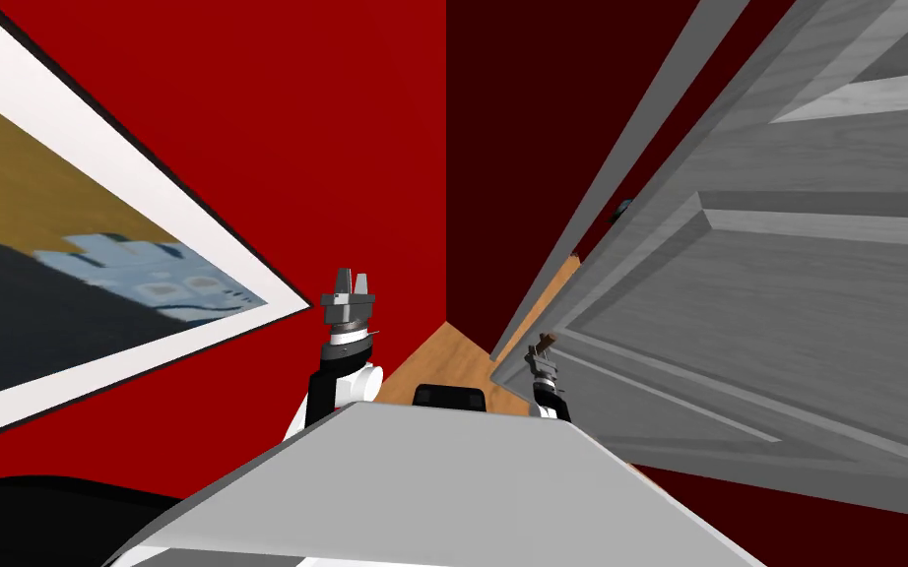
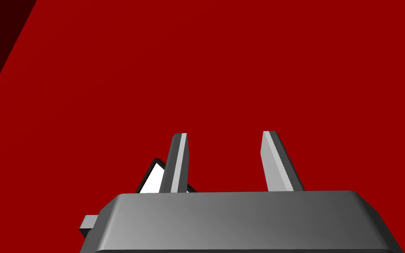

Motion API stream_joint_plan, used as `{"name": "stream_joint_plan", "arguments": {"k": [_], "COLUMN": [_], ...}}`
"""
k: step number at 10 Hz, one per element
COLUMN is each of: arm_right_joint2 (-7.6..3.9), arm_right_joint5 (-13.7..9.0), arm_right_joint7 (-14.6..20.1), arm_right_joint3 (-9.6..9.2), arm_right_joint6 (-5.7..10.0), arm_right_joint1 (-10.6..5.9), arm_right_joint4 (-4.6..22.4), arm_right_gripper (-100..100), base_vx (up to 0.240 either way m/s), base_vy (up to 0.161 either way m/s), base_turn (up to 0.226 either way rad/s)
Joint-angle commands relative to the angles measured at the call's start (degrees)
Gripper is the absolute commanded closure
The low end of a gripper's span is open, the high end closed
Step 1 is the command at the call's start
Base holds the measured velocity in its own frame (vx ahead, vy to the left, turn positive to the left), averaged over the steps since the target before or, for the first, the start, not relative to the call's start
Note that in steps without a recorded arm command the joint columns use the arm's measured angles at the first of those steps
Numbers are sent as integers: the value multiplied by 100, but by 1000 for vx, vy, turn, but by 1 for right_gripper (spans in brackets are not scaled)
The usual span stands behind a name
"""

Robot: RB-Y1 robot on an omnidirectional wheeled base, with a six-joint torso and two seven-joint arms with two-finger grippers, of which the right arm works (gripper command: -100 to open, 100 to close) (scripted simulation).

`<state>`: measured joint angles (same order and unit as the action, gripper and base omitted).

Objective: Pull the door open

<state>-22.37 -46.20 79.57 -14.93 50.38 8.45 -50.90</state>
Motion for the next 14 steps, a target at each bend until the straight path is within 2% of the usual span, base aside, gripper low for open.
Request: {"name": "stream_joint_plan", "arguments": {"k": [1,4,5,6,11,12,13,14], "arm_right_joint2": [-65,-199,-188,-276,-588,-634,-604,-686], "arm_right_joint5": [72,189,163,219,382,407,391,452], "arm_right_joint7": [102,279,246,357,718,772,731,842], "arm_right_joint3": [-147,-385,-335,-471,-856,-913,-873,-997], "arm_right_joint6": [42,115,87,157,447,490,452,559], "arm_right_joint1": [81,170,158,241,457,490,454,531], "arm_right_joint4": [-59,-151,-147,-174,-261,-274,-272,-262], "arm_right_gripper": [100,100,100,100,100,100,100,100], "base_vx": [-265,-235,-106,-160,-239,-249,-107,-156], "base_vy": [-40,1,5,0,-38,-7,3,-47], "base_turn": [112,72,16,123,119,85,17,120]}}
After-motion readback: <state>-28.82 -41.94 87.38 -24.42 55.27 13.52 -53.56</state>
